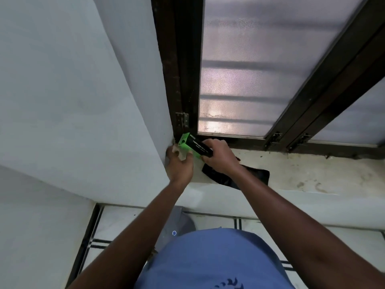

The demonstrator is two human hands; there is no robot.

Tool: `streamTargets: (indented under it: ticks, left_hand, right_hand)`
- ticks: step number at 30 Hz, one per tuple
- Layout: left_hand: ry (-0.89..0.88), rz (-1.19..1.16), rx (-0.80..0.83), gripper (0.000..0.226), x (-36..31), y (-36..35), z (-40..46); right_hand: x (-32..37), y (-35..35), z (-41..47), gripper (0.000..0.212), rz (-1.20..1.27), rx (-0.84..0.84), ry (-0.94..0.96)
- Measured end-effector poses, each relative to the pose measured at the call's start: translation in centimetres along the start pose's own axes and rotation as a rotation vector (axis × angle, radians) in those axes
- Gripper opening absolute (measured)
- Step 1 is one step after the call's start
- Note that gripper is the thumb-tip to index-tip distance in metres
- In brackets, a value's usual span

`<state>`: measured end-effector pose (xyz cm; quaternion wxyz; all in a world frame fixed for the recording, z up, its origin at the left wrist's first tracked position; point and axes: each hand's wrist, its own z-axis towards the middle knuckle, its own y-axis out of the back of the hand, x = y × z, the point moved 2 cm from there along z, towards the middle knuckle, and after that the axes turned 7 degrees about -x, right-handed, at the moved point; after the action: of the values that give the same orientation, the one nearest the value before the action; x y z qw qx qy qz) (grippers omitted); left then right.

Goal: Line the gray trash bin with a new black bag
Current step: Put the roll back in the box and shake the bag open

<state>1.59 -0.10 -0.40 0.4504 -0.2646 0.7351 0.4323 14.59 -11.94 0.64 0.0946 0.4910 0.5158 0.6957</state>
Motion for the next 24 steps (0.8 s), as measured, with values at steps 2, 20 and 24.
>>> streamTargets:
  ticks: [2,20,24]
  left_hand:
    - [0.086,-0.024,0.058,0.058,1.9,-0.7,-0.3]
    - [-0.366,0.322,0.584,0.027,3.8,-3.7,-5.9]
    - [-0.721,0.764,0.663,0.067,3.3,-6.9,-7.5]
  right_hand:
    - [0.7,0.0,0.2,0.057,-0.096,-0.009,0.045]
    - [-5.0,0.5,-8.8,0.010,0.467,-0.254,-0.228]
    - [-7.2,1.5,-10.7,0.013,0.603,-0.291,-0.343]
